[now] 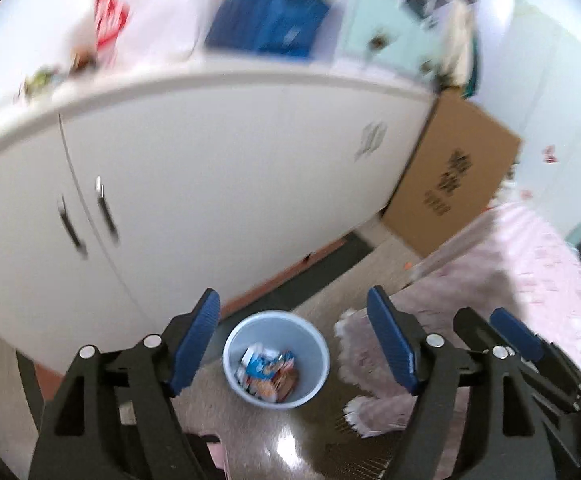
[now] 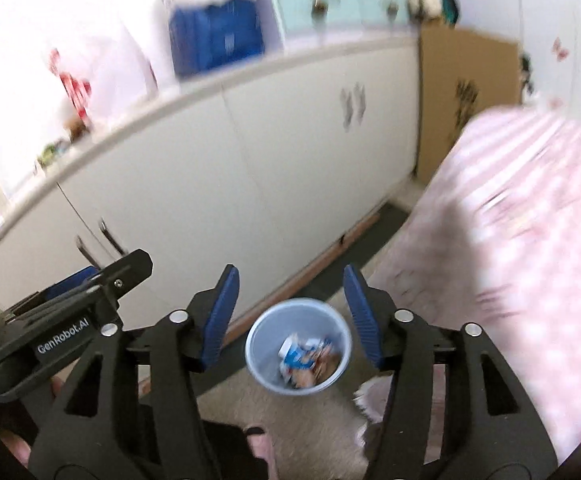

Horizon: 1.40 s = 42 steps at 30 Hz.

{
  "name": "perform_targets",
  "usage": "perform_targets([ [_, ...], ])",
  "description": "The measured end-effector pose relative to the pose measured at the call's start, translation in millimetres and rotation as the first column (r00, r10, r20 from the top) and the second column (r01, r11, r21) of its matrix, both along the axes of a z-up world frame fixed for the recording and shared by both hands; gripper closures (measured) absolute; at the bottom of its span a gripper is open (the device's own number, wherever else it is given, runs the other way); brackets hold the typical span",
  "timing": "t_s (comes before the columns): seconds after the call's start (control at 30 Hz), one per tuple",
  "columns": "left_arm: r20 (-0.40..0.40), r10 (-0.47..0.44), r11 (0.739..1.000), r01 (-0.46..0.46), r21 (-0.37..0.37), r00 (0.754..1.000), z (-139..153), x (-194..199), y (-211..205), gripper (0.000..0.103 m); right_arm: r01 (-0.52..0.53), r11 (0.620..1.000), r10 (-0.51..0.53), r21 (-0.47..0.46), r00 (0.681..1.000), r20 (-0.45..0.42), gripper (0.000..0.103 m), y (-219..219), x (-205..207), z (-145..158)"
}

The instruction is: Collect trash

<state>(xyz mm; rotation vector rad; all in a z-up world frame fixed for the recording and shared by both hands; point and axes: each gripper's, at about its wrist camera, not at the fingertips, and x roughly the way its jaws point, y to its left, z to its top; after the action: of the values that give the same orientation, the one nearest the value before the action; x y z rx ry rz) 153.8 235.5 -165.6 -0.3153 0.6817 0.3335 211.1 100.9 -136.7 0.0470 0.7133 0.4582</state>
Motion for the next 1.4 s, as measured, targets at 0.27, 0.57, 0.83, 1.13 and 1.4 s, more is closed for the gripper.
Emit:
perform_targets([
  [0.27,0.184,-0.14,0.984,0.116,0.136,0.973,100.2,-59.4,-84.4,0.024,0.132,0.989,-0.144,0.071,0.97,0.197,0.038,-89.3,-87.1,101.8],
  [0.57,0.285,-0.284,0.946,0.218,0.242,0.916,160.3,-114.9,-165.0,0.015,0.261,0.961,-0.276,0.088,0.905,0.323,0.033,-154.9,-169.3,153.3],
  [0.83,0.347,-0.344,0.921,0.242,0.305,0.872,188.9,-154.4,-200.3,0.013,0.312,0.944,-0.329,0.105,0.863,0.384,0.031,-186.1,-220.1,175.8],
  [1.13,0.376,-0.399,0.9,0.278,0.336,0.836,206.2,-184.5,-222.3,0.012,0.348,0.933,-0.353,0.093,0.832,0.427,0.027,-198.8,-255.8,193.3],
  [1.4,0.385,-0.435,0.884,0.305,0.354,0.814,214.4,-197.7,-233.1,0.012,0.379,0.921,-0.377,0.09,0.812,0.446,0.026,-209.6,-276.5,203.0],
])
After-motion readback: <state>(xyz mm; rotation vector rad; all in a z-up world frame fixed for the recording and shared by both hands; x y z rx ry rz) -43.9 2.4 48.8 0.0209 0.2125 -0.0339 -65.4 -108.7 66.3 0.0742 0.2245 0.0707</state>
